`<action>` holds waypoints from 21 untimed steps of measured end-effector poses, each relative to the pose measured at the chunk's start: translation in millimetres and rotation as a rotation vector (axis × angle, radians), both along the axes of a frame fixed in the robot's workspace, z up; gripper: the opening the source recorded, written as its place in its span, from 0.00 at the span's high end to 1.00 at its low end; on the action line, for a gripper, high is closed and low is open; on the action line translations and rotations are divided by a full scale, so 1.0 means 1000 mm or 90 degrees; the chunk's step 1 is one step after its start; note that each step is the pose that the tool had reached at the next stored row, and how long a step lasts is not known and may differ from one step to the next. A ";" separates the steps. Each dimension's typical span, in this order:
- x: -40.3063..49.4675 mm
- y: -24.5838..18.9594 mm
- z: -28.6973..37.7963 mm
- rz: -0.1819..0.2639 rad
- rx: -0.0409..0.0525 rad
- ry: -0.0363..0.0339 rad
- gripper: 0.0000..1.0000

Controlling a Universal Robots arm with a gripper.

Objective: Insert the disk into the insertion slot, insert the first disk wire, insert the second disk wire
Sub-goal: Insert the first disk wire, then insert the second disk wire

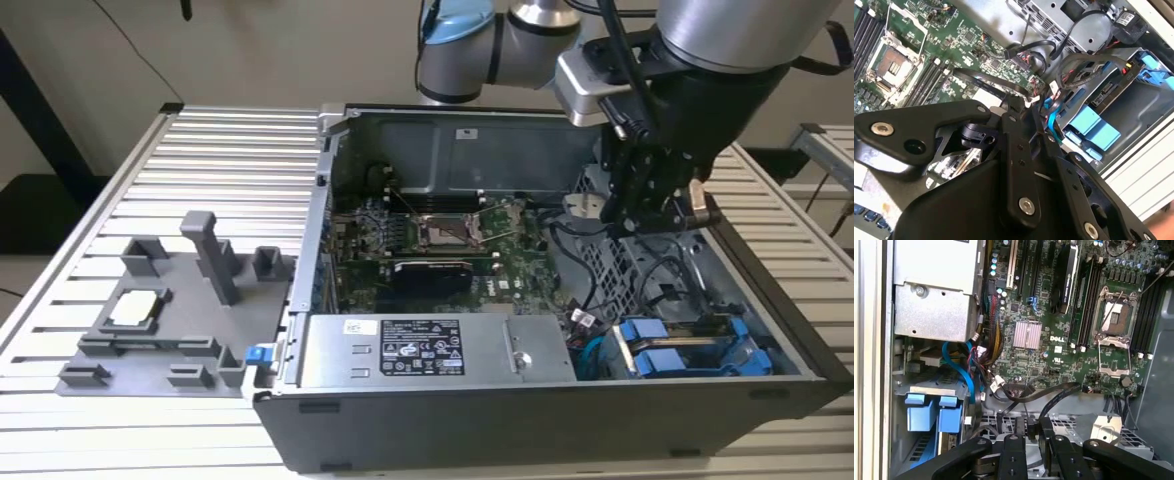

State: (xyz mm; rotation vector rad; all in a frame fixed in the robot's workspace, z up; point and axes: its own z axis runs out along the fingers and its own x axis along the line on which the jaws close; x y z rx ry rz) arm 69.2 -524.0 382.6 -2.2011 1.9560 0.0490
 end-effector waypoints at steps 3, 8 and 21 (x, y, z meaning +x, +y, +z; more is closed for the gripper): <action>-0.0001 0.0000 0.0000 0.000 0.0000 0.0000 0.83; -0.0002 0.0000 0.0000 0.000 0.0000 0.0000 0.84; 0.0004 -0.0036 -0.0011 0.000 -0.0134 0.0011 0.84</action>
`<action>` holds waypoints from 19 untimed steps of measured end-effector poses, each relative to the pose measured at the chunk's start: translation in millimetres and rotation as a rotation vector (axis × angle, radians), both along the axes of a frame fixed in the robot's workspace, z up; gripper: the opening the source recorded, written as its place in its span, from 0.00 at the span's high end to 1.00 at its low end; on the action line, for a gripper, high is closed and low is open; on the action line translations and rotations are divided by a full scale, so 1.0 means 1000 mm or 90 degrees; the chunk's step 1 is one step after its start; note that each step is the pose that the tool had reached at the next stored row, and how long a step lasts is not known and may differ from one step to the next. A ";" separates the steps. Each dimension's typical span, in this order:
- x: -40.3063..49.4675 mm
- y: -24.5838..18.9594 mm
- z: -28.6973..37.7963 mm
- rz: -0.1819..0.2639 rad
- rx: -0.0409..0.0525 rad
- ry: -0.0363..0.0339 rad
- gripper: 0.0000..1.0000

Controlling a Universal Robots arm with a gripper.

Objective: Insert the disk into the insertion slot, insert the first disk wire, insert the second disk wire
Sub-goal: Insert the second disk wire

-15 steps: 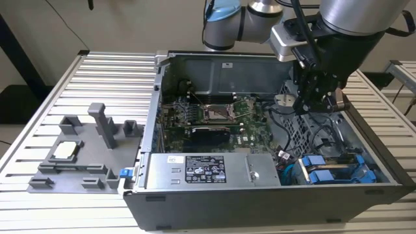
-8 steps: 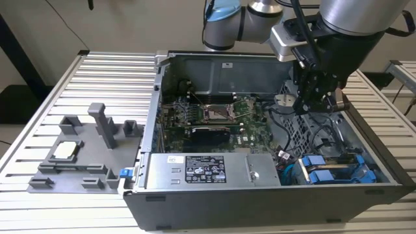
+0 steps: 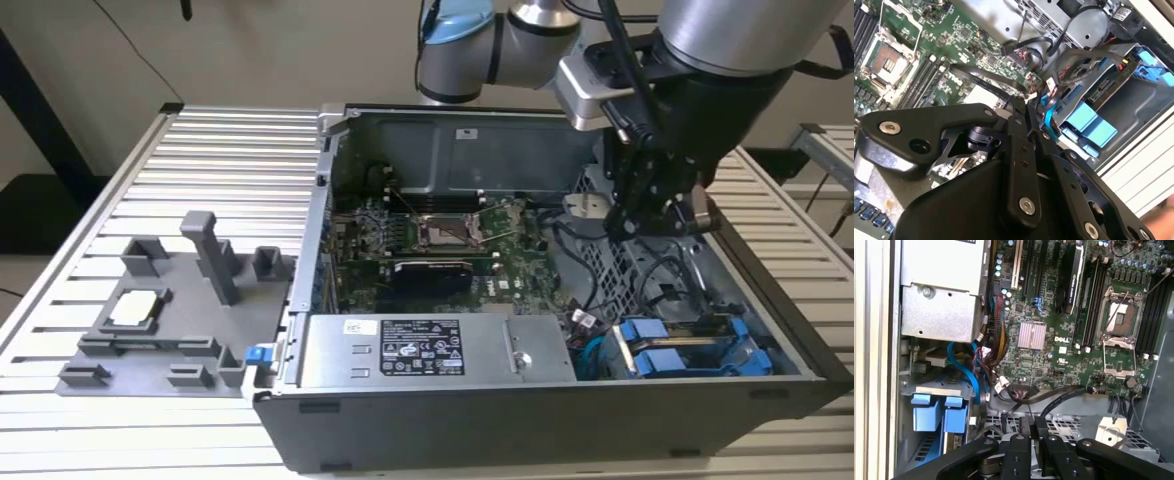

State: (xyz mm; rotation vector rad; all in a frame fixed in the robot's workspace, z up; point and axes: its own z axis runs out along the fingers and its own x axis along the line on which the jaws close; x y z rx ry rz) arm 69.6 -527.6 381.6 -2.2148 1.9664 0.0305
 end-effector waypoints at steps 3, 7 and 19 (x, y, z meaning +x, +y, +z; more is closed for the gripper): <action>0.0018 -0.0033 -0.0003 0.000 -0.0118 0.0022 0.84; 0.0045 -0.0075 -0.0004 0.000 -0.0299 0.0061 0.84; 0.0190 -0.0238 -0.0025 0.000 -0.0470 0.0217 0.84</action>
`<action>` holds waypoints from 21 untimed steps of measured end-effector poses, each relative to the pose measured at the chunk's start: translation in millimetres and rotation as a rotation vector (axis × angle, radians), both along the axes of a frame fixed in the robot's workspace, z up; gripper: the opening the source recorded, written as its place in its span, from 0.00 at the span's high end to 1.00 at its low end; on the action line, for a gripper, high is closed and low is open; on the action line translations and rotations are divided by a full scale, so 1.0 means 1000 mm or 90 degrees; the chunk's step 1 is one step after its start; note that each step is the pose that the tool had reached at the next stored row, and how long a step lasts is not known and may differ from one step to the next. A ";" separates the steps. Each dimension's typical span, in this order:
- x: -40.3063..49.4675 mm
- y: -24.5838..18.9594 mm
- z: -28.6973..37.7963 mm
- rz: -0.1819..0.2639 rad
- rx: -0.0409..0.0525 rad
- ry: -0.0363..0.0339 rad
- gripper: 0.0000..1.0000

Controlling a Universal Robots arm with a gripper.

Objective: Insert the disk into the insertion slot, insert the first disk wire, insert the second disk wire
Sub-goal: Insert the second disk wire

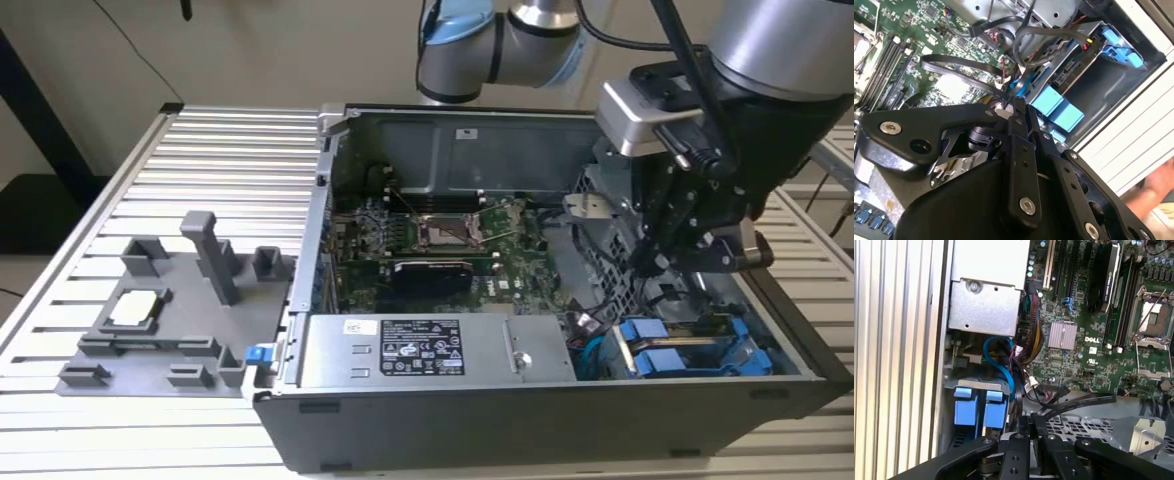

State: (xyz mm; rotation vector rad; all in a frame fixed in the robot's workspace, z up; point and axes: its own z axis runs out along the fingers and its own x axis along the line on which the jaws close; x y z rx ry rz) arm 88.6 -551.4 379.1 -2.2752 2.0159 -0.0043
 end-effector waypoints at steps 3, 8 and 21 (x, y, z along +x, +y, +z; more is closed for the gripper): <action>0.0061 -0.0029 -0.0007 0.000 0.0001 0.0056 0.84; 0.0148 -0.0081 -0.0017 0.000 0.0000 0.0139 0.84; 0.0255 -0.0126 -0.0059 -0.004 0.0000 0.0161 0.84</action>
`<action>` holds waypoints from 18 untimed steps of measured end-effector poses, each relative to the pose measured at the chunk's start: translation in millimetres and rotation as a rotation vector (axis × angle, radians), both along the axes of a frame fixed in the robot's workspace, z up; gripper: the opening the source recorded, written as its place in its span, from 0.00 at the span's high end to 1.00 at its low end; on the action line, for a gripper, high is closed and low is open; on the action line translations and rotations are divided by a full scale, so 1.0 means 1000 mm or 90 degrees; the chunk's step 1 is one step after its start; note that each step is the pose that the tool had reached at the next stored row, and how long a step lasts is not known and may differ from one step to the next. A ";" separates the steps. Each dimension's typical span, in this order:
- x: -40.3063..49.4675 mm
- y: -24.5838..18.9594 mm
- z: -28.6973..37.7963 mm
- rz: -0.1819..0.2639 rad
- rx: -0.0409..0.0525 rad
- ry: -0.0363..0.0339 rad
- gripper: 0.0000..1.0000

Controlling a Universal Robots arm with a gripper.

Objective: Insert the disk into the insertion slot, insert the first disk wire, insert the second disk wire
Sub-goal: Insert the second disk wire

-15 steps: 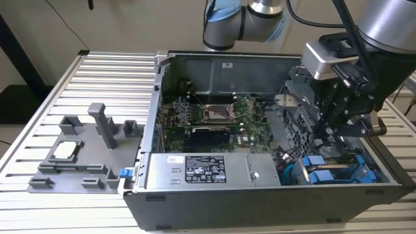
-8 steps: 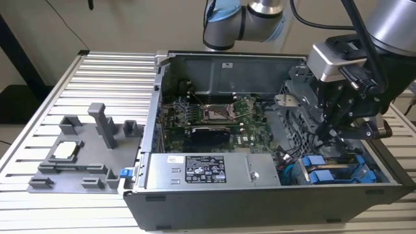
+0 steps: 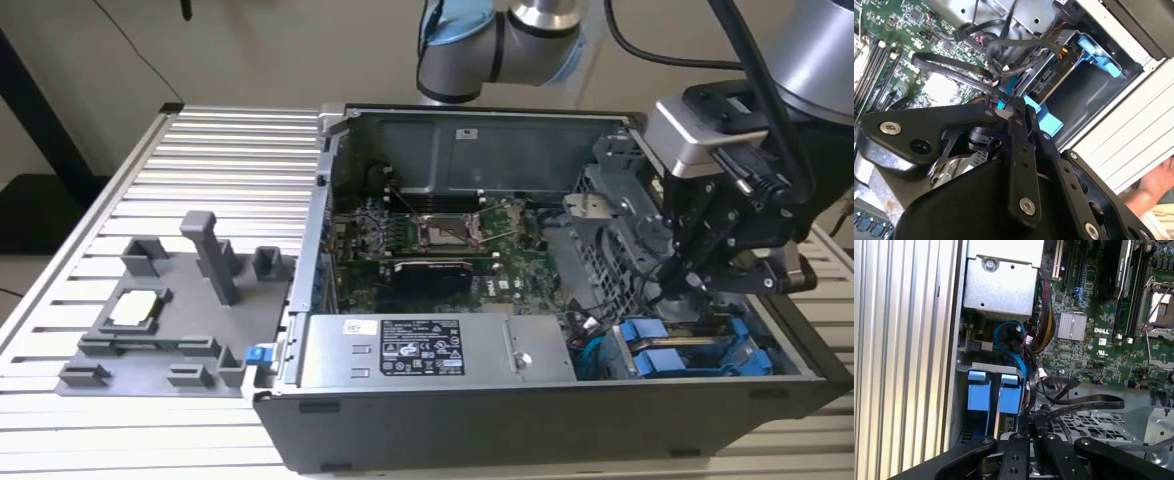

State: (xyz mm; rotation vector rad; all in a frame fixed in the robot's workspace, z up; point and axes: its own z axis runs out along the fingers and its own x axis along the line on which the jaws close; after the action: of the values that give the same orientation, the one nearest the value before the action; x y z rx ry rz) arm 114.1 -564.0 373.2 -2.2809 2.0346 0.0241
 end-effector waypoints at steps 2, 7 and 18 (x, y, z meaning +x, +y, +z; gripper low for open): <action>0.0013 -0.0008 -0.0014 -0.003 0.0001 0.0000 0.84; 0.0038 -0.0031 -0.0038 -0.012 -0.0002 0.0005 0.84; 0.0152 -0.0073 -0.0104 -0.022 -0.0001 0.0043 0.84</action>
State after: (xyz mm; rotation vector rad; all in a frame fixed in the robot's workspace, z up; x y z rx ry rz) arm 129.3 -571.4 362.8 -2.2487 2.0767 0.0295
